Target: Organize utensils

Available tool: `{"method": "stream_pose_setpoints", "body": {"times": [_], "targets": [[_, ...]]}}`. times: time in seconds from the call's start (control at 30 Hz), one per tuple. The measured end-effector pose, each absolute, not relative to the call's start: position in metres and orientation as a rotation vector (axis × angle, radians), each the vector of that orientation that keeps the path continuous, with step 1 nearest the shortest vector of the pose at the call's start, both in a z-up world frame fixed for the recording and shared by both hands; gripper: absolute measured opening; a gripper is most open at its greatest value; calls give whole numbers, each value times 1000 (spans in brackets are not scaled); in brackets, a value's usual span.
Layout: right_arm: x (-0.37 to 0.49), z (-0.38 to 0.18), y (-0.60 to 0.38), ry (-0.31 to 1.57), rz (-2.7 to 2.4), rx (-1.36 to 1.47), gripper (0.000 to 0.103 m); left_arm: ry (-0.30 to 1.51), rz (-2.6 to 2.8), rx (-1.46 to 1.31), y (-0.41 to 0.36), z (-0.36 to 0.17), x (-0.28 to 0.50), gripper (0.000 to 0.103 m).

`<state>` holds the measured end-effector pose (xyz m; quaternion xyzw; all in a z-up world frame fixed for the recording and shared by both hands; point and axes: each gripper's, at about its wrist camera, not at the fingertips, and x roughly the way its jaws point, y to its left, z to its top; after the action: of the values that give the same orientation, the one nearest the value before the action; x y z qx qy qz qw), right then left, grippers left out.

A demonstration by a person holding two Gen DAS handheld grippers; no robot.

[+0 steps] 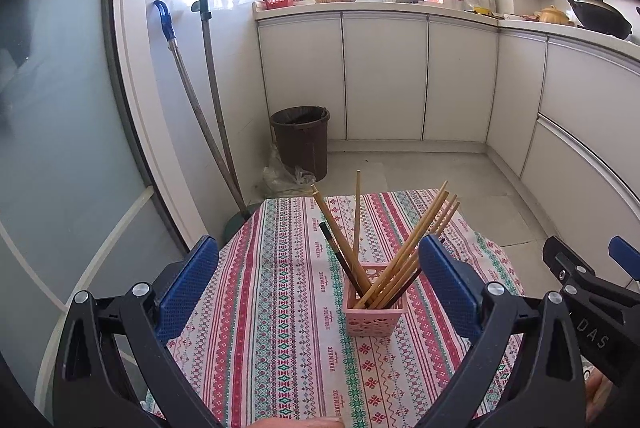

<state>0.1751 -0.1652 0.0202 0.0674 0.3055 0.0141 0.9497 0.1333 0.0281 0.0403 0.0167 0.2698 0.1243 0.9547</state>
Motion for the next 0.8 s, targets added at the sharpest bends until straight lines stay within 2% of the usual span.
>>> {"method": "stream_pose_setpoints", "body": {"times": [0.8], "targets": [[178,14,-164,650,36,148,97,551,257,3,32,39,136,94]]}}
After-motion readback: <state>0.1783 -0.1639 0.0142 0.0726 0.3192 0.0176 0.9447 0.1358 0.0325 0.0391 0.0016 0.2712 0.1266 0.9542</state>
